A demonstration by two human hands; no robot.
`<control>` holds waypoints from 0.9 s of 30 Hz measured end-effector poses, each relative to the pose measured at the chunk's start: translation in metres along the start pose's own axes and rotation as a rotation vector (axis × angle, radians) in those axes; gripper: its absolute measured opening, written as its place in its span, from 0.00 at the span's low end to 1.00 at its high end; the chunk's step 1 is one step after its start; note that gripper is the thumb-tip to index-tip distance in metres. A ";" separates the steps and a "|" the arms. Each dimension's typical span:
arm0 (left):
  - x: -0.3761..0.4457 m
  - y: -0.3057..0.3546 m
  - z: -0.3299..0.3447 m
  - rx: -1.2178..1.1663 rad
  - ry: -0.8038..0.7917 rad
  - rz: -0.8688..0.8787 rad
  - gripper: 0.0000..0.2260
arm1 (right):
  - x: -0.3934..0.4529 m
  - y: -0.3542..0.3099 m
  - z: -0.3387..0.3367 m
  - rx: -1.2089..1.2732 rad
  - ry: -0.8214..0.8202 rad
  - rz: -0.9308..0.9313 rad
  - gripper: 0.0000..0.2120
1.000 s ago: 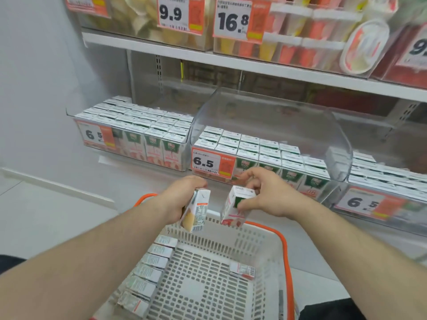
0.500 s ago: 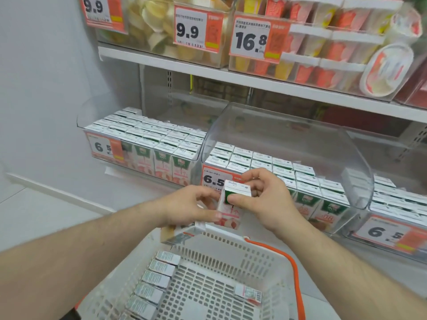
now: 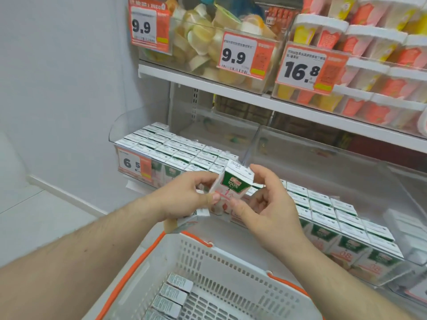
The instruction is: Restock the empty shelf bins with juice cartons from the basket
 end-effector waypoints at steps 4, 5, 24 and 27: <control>-0.005 0.004 -0.024 0.079 0.081 0.025 0.12 | 0.038 -0.029 0.015 -0.072 -0.032 0.099 0.30; -0.007 0.004 -0.030 0.098 0.102 0.023 0.12 | 0.051 -0.038 0.020 -0.134 -0.057 0.104 0.26; -0.019 -0.093 -0.104 -0.494 0.841 -0.546 0.18 | 0.314 0.010 0.123 -0.503 -0.228 0.289 0.15; -0.019 -0.095 -0.102 -0.530 0.856 -0.568 0.17 | 0.329 0.031 0.147 -0.449 -0.325 0.316 0.18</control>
Point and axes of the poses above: each hand's wrist, its own x-axis towards the middle knuckle, its own z-axis out of the palm, y = z × x, the point moved 5 cm from there along x, towards the middle knuckle, and after that the axes turned 12 degrees about -y, right-handed, at the moved point
